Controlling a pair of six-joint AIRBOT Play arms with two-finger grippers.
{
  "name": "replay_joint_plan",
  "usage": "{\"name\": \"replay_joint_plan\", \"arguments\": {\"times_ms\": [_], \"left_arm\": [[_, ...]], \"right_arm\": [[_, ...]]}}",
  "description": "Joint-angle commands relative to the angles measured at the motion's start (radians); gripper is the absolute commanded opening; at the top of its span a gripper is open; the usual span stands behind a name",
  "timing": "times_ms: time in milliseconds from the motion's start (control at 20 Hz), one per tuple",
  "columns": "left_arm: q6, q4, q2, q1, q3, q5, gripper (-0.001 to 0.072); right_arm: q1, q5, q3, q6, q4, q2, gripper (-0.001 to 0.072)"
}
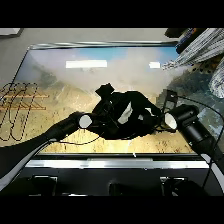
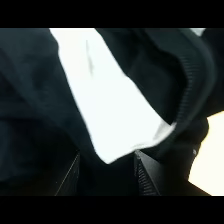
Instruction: Fold the clothes and pants, and hang the long-sleeved shirts on hangers.
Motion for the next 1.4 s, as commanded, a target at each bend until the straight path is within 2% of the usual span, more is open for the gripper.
{"name": "replay_joint_plan", "arguments": {"times_ms": [0,300,400,600,1050,1100,1150,1200,1250,1350], "left_arm": [[0.013,0.005,0.001,-0.003,0.026,-0.108,0.0400],[0.009,0.103,0.064,-0.002,0.030,-0.212,0.0400],[0.010,0.103,0.058,-0.006,0.030,-0.178,0.0400],[0.010,0.102,0.016,-0.023,0.034,-0.010,0.0399],[0.008,0.097,-0.042,-0.047,0.054,-0.008,0.0386],[0.008,0.077,-0.052,-0.047,0.054,0.018,0.0348],[0.009,0.049,-0.068,-0.047,0.054,0.050,0.0225],[0.007,0.020,-0.080,-0.047,0.055,0.080,0.0035],[-0.019,0.000,-0.090,-0.042,0.060,0.098,0.0025],[-0.154,0.000,-0.089,-0.004,0.108,0.076,0.0024]], "right_arm": [[0.001,0.001,0.001,0.002,0.000,0.001,0.0035],[0.001,0.008,0.001,0.002,0.000,0.001,0.0035],[0.001,0.008,0.001,0.002,0.001,0.001,0.0035],[0.001,0.014,0.001,0.002,0.001,0.001,0.0035],[0.001,0.035,0.001,0.005,0.001,0.001,0.0035],[0.001,0.035,0.001,0.006,0.001,0.001,0.0035],[0.001,0.035,0.001,0.006,0.001,0.001,0.0035],[0.001,0.035,0.001,0.006,0.003,0.001,0.0035],[0.001,0.035,0.001,0.005,0.006,0.001,0.0035],[0.001,0.035,0.017,0.018,0.001,0.001,0.0035]]}}
